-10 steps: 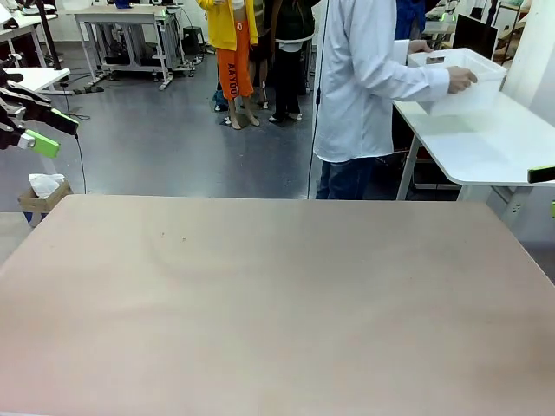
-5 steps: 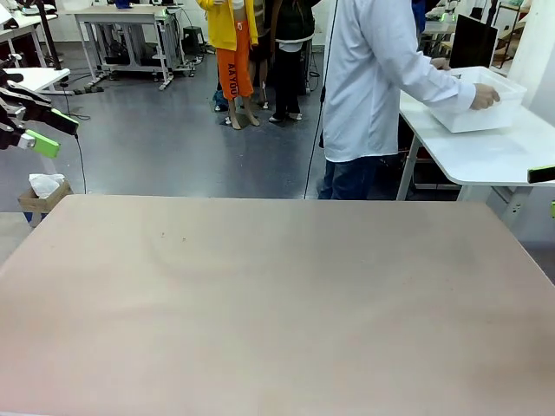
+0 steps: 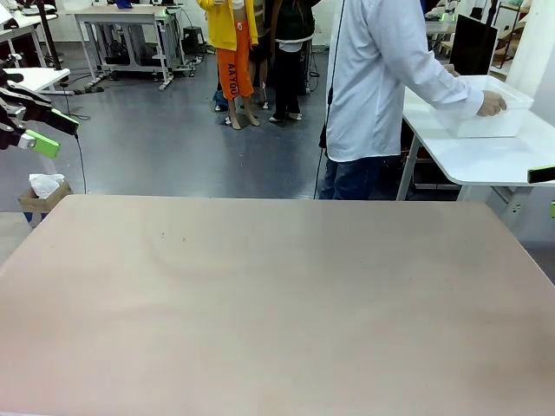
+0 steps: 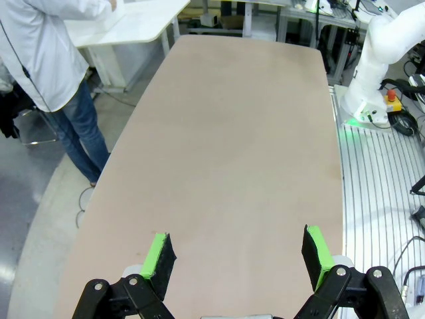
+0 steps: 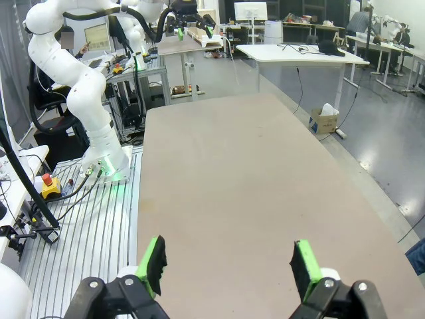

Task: Stack the cups and store them in the basket.
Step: Place the stack of Reusable plastic cups into the Pantry Basket.

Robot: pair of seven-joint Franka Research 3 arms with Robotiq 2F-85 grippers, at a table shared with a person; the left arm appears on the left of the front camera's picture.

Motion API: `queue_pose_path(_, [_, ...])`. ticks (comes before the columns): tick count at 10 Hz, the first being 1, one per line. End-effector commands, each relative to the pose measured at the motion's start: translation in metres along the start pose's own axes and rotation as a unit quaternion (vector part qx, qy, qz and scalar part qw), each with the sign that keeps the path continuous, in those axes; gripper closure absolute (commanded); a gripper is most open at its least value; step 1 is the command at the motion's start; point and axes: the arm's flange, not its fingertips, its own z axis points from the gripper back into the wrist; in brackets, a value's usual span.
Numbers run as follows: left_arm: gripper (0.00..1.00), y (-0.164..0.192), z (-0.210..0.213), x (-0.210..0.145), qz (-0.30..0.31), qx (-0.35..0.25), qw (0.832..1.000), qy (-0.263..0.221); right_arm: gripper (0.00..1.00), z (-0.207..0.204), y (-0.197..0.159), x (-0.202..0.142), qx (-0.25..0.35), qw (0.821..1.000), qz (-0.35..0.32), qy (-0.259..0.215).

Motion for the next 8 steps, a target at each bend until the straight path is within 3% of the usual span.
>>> queue_pose_path(1, [0.0, 0.0002, 0.0008, 0.0029, 0.008, -0.002, 1.0, -0.008, 0.0, -0.0002, 0.0003, 0.0047, -0.003, 1.0, -0.009, -0.011])
queue_pose_path(8, [0.0, 0.0002, 0.0008, 0.0029, 0.008, -0.002, 1.0, -0.008, 0.0, -0.0002, 0.0003, 0.0047, -0.003, 1.0, -0.009, -0.011])
